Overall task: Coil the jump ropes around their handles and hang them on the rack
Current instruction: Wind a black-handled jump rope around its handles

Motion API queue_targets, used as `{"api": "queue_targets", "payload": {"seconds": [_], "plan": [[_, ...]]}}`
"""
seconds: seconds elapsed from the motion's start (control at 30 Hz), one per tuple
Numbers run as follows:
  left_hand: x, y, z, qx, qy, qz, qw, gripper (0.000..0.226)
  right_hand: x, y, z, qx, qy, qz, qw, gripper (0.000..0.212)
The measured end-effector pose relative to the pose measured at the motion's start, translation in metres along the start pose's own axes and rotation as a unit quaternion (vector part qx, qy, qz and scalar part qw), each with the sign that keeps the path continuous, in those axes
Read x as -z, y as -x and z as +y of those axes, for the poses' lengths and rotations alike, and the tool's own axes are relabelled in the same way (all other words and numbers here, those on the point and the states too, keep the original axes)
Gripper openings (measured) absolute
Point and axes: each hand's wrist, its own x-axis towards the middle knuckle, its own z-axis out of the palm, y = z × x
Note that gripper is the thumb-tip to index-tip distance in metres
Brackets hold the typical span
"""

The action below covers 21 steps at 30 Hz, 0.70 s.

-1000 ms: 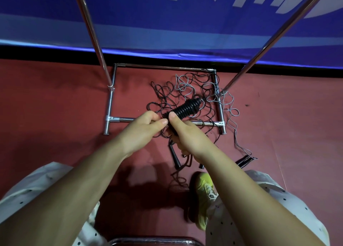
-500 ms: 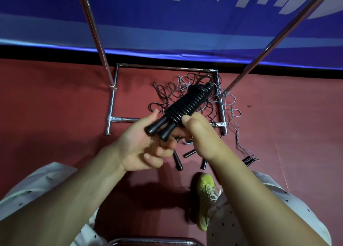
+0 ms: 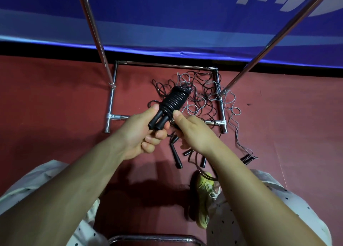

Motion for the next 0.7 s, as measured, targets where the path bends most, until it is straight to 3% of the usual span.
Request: {"api": "queue_targets", "payload": {"seconds": [0.13, 0.23, 0.37, 0.53, 0.7], "plan": [[-0.002, -0.002, -0.001, -0.021, -0.025, 0.037, 0.999, 0.052, -0.002, -0.001, -0.003, -0.024, -0.004, 0.035, 0.999, 0.060], [-0.003, -0.006, -0.003, -0.060, -0.142, 0.112, 0.982, 0.048, -0.004, -0.003, -0.002, -0.062, -0.131, 0.024, 0.989, 0.050], [0.000, -0.012, -0.006, -0.097, -0.273, 0.169, 0.942, 0.042, -0.003, -0.002, -0.002, -0.139, -0.212, -0.029, 0.967, 0.062], [0.004, -0.016, -0.010, -0.123, -0.364, 0.186, 0.904, 0.038, 0.000, -0.004, 0.006, -0.128, -0.122, -0.051, 0.983, 0.064], [0.007, -0.016, -0.013, -0.135, -0.424, 0.210, 0.871, 0.032, -0.002, 0.001, 0.002, -0.108, -0.181, -0.038, 0.977, 0.063]]}}
